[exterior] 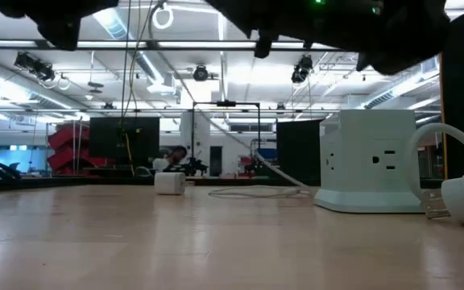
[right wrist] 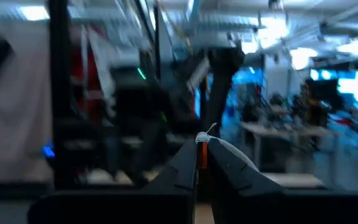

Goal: Insert USB
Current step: Insert the white charger cable into the white charger adapter

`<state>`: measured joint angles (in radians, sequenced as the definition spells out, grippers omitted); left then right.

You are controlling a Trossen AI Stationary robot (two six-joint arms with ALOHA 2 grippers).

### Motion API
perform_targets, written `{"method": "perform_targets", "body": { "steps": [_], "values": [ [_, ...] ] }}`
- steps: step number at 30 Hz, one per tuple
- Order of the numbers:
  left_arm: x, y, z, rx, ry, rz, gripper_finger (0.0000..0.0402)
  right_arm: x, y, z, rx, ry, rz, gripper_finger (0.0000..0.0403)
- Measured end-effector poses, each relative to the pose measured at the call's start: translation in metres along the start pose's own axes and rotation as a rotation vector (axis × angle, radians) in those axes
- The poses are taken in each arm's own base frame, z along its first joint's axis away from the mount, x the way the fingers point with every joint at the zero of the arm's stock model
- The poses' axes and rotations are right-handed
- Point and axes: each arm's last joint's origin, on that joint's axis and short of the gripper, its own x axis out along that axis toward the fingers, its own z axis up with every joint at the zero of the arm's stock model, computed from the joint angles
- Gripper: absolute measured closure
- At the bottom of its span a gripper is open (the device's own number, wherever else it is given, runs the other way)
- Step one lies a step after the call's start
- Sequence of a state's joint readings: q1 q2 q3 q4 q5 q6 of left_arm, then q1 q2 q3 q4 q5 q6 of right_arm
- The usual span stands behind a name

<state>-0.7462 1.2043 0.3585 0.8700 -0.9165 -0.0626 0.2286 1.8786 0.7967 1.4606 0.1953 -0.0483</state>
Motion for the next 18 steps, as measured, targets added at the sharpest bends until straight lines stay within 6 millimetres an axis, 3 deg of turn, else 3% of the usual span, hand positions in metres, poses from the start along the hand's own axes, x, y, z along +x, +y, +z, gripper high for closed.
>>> {"method": "perform_targets", "body": {
  "steps": [3, 7, 13, 18],
  "values": [
    [0.009, 0.014, -0.002, -0.028, -0.055, 0.047, 0.0332, -0.005, -0.001, 0.002, 0.019, -0.043, 0.02, 0.0403],
    [0.031, 0.02, 0.002, -0.043, -0.094, -0.033, 0.033, -0.004, 0.001, 0.003, 0.021, -0.046, 0.026, 0.0403],
    [0.068, 0.015, 0.007, -0.015, -0.12, -0.045, 0.033, -0.004, 0.002, 0.004, 0.024, -0.052, 0.029, 0.0403],
    [0.083, 0.011, 0.011, 0.018, -0.209, -0.016, 0.033, -0.004, 0.006, 0.004, 0.028, -0.05, 0.04, 0.0403]
  ]
}}
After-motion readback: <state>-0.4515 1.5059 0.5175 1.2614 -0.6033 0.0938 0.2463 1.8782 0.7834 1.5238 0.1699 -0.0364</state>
